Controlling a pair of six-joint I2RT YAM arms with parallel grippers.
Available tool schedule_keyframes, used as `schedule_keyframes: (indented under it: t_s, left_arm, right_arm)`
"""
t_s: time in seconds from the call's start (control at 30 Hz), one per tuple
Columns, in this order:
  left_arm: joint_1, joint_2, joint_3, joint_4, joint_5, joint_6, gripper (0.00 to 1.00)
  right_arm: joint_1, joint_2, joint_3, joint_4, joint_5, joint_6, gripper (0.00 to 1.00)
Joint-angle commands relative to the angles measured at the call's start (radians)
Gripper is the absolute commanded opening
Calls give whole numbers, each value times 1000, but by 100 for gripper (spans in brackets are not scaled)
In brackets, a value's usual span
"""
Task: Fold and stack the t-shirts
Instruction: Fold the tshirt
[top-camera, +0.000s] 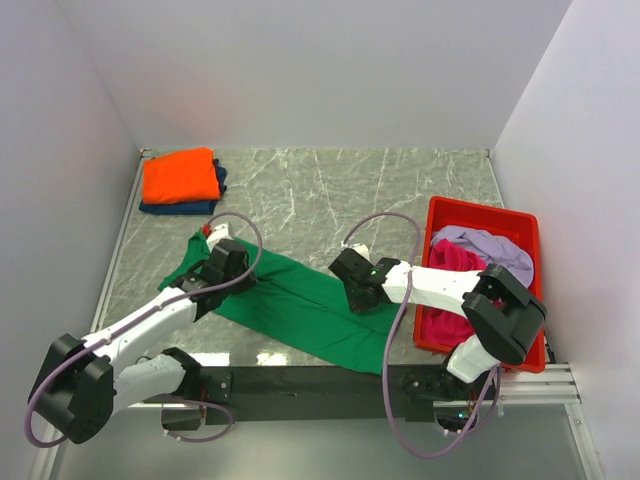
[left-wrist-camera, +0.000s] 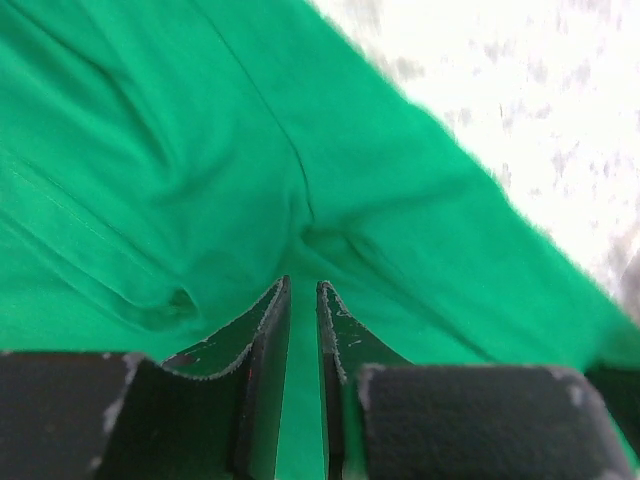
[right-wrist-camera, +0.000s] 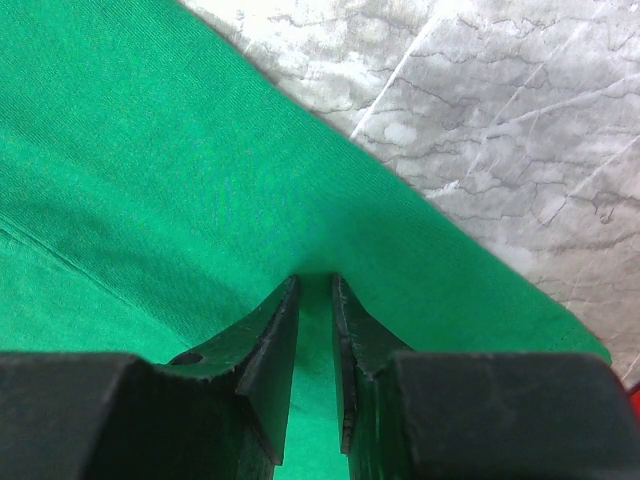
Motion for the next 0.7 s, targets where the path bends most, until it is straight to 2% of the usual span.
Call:
schedule_keyframes:
  t_s: [0.0, 0.23, 0.4, 0.67]
  left_arm:
    - [-1, 18, 77, 26, -168, 1, 22]
    - [-1, 114, 60, 68, -171, -4, 22]
    - [-2, 185, 12, 95, -122, -22, 17]
    - [-12, 69, -45, 51, -120, -50, 16]
  right_arm:
    - [4, -9, -14, 19, 10, 0, 27]
    - [4, -6, -17, 25, 4, -3, 27]
    - [4, -11, -18, 23, 9, -4, 27]
    - [6, -5, -9, 25, 2, -4, 27]
